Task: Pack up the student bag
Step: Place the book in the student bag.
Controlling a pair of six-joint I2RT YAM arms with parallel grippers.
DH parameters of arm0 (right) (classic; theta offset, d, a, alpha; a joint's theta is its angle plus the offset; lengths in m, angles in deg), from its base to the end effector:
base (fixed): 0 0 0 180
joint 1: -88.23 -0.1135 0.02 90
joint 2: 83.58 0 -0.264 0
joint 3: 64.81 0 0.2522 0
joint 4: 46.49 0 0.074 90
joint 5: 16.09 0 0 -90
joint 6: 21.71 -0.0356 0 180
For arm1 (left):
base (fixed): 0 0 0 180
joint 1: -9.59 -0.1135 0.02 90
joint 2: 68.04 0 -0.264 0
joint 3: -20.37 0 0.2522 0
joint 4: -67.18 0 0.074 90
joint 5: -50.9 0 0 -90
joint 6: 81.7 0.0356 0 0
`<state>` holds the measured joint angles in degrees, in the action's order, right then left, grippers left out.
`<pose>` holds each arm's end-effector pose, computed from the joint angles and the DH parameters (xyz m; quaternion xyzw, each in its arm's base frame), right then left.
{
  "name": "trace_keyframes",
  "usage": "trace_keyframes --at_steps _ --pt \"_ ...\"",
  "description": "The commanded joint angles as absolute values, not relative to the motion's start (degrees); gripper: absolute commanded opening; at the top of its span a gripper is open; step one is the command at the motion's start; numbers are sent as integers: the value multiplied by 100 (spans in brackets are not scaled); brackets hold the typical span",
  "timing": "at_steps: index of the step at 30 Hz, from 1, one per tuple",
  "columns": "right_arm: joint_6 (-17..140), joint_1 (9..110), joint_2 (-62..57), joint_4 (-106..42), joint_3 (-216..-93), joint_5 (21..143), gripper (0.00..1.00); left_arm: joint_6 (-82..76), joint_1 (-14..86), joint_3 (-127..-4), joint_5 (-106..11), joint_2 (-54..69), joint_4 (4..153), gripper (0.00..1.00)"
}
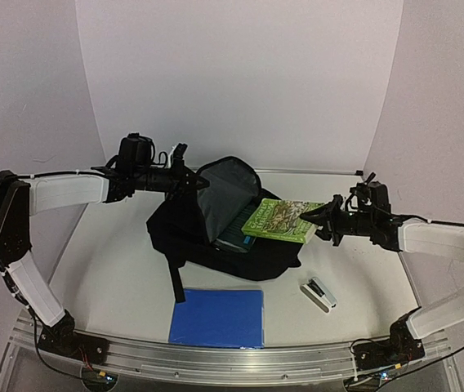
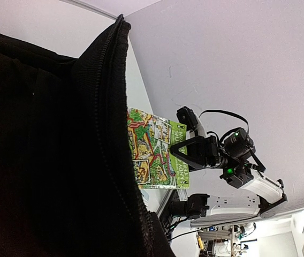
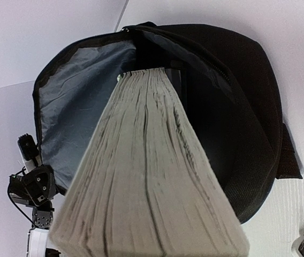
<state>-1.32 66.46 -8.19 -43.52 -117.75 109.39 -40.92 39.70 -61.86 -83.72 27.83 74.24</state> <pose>0.2519 0.1229 0.2284 0.1777 0.8020 0.5440 0.1711 0.3205 -0.2148 0.2815 0.0865 0.7863 -0.5761 0.2056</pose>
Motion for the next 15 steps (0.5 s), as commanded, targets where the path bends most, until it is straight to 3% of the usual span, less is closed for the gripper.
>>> trace_keyframes --at_steps 1,15 --pt "-155 6451 -594 -4986 -11975 10868 0 -3913 3947 -6222 -8601 2413 6990 0" --pt "-1117 5557 517 -5167 -12288 9664 0 -3753 4078 -6237 -8764 2356 6899 0"
